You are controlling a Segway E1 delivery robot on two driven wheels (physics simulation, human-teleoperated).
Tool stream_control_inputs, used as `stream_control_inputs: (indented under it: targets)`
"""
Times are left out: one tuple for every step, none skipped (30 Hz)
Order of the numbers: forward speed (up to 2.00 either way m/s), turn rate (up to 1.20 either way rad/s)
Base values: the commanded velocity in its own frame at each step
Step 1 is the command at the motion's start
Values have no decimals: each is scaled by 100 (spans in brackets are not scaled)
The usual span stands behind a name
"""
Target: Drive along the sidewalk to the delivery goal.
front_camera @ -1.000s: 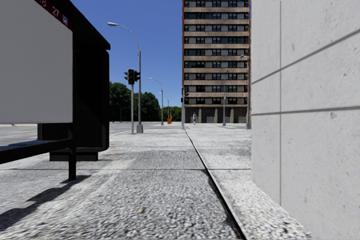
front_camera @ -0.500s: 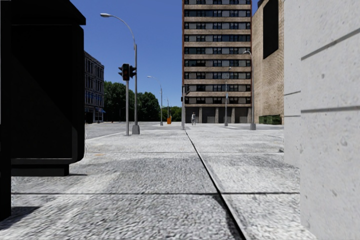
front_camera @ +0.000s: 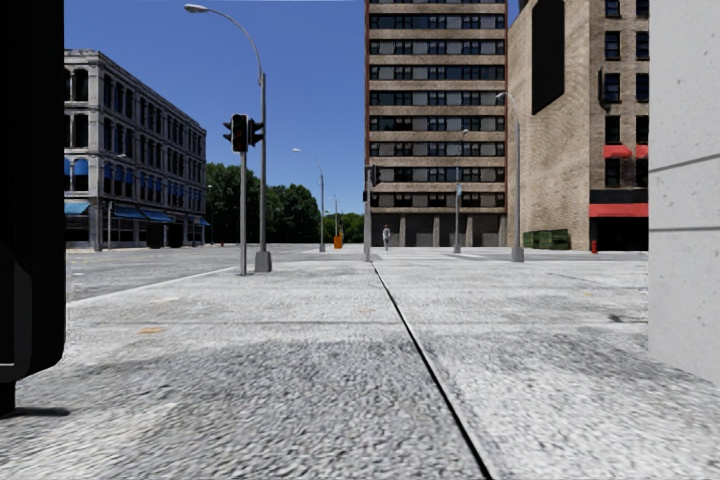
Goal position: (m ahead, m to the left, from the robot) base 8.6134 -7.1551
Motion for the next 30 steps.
stream_control_inputs:
  targets:
    - [200,-25]
    - [200,-28]
    - [200,-28]
    - [200,-29]
    - [200,-29]
    - [200,-29]
    - [200,-33]
    - [200,-36]
    - [200,-38]
    - [200,-38]
    - [200,-44]
    - [200,-48]
    - [200,-49]
    - [200,-49]
    - [200,-49]
    - [200,-49]
    - [200,-50]
    - [200,-50]
    - [200,-50]
    - [200,-50]
    - [200,-50]
    - [200,-50]
    - [200,-50]
    - [200,-50]
    - [200,-50]
    - [200,-50]
    - [200,-50]
    - [200,-50]
    - [200,-50]
    - [200,-50]
